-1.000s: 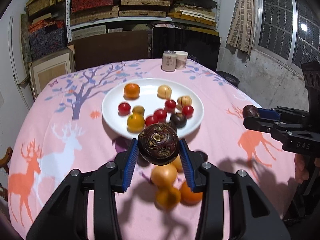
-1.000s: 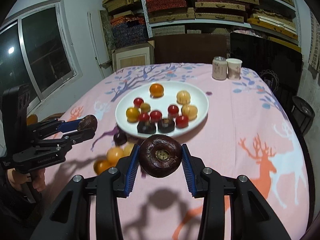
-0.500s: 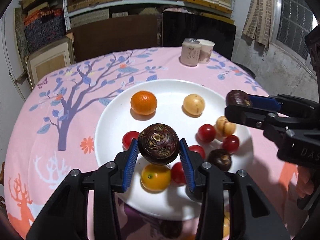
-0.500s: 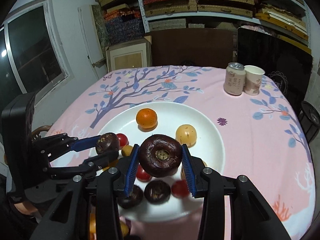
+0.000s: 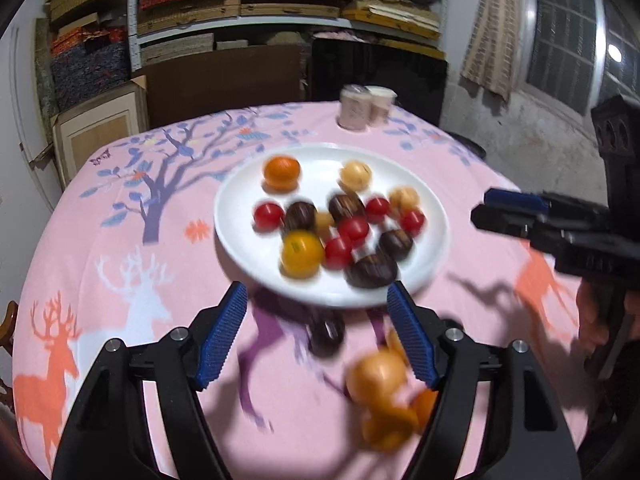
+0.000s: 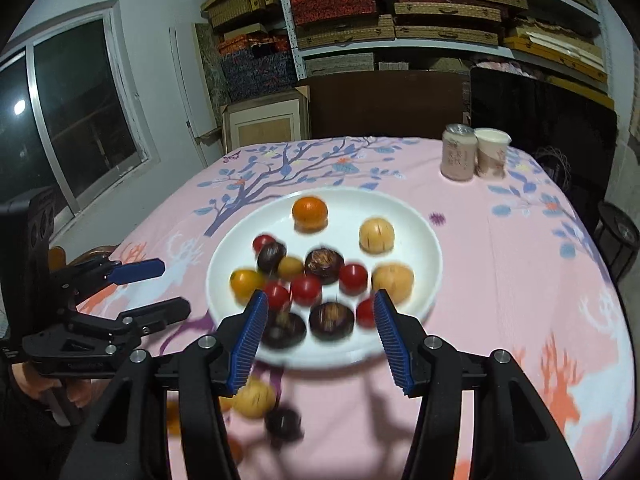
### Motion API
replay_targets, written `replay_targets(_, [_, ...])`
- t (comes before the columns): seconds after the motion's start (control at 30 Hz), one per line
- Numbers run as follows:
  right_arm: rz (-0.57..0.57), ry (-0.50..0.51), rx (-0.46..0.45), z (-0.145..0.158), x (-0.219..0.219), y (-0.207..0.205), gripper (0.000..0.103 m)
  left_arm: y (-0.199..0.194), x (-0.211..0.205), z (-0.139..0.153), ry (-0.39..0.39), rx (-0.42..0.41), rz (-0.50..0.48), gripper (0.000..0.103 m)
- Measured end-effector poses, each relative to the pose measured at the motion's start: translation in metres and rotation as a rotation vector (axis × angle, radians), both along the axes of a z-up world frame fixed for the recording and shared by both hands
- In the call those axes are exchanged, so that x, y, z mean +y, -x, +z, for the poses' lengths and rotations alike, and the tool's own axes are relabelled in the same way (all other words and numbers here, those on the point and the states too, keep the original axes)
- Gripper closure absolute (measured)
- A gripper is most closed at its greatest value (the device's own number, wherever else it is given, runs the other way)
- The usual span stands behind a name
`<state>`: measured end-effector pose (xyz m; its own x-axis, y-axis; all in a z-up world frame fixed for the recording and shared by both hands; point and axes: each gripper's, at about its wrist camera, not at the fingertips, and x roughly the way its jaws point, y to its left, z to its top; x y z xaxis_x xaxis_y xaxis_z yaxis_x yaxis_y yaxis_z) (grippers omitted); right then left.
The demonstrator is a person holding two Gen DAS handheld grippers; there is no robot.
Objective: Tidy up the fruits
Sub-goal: 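Carry both dark brown fruits onto the white plate and open both tools, then grasp an orange with the left tool while the right tool grasps a small mandarin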
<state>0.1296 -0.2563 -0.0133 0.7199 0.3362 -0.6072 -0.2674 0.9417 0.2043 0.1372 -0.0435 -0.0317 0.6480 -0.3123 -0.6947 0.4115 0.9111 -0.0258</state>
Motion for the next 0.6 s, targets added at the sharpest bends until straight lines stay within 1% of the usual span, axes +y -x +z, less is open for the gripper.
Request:
replay_targets(0.1, [-0.069,-0.045,0.012,-0.022,-0.016,0.038,0.047,0.043,-0.003,-0.013,-0.022,0.008,-0.058,0.032])
replay_targets(0.17, [-0.11,-0.067,0.026,-0.033,-0.022,0.053,0.047,0.065,-0.005,-0.023,-0.03,0.014,-0.072,0.032])
replay_targets(0.23, [-0.129,-0.092,0.053,-0.043,-0.026,0.065,0.047,0.079,-0.01,-0.033,-0.061,0.021,-0.07,0.032])
replay_targets(0.3, [-0.132,-0.092,0.069,-0.048,-0.025,0.073,0.047,0.084,-0.013,-0.041,-0.086,0.032,-0.052,0.032])
replay_targets(0.37, [-0.14,-0.059,0.058,-0.048,-0.022,0.079,0.047,0.083,-0.014,-0.047,-0.095,0.059,-0.033,0.032])
replay_targets(0.43, [-0.14,-0.04,0.046,-0.047,-0.019,0.086,0.047,0.078,-0.014,-0.051,-0.115,0.07,-0.008,0.032])
replay_targets(0.5, [-0.136,-0.042,0.045,-0.046,-0.018,0.089,0.047,0.073,-0.016,-0.054,-0.13,0.07,0.014,0.032])
replay_targets(0.6, [-0.12,-0.028,0.052,-0.047,-0.012,0.092,0.047,0.062,-0.02,-0.057,-0.136,0.074,0.024,0.033])
